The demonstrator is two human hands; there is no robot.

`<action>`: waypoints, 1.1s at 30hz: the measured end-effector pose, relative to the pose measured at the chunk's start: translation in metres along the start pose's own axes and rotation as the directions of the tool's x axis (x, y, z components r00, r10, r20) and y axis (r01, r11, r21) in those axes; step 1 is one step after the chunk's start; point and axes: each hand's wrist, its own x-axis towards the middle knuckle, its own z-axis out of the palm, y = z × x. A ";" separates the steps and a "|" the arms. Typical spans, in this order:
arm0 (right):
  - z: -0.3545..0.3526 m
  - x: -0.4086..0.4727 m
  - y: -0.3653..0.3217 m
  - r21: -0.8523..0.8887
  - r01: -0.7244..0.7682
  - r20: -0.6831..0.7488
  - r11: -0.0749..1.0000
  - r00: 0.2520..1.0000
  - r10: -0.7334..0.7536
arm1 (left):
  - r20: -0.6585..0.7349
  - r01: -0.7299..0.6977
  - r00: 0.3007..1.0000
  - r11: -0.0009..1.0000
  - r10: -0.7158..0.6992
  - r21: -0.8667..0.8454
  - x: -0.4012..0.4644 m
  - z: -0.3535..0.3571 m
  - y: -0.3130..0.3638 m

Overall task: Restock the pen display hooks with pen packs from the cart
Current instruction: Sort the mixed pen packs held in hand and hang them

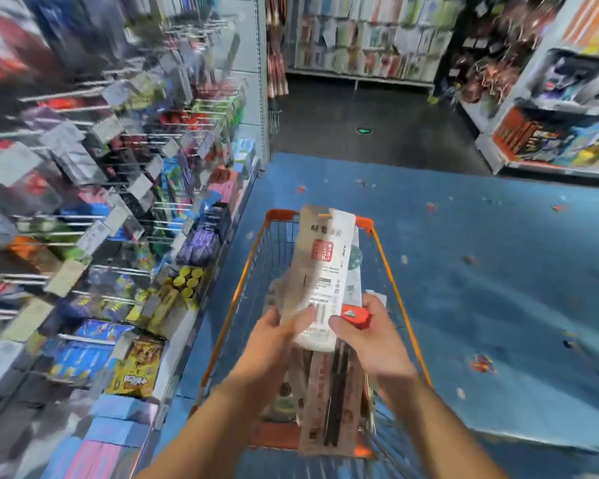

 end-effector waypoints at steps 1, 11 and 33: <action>-0.001 -0.006 -0.010 -0.024 0.034 0.017 0.999 0.999 -0.033 | -0.035 -0.030 0.999 0.999 0.031 0.011 -0.007 0.006 0.005; -0.020 -0.050 -0.068 -0.173 0.295 0.058 0.940 0.956 -0.289 | -0.287 -0.321 0.912 0.946 0.293 -0.054 -0.088 0.058 0.033; 0.257 -0.323 -0.144 0.264 0.370 0.717 0.891 0.542 -0.438 | -0.858 -0.670 0.130 0.682 0.496 0.293 -0.507 -0.077 0.028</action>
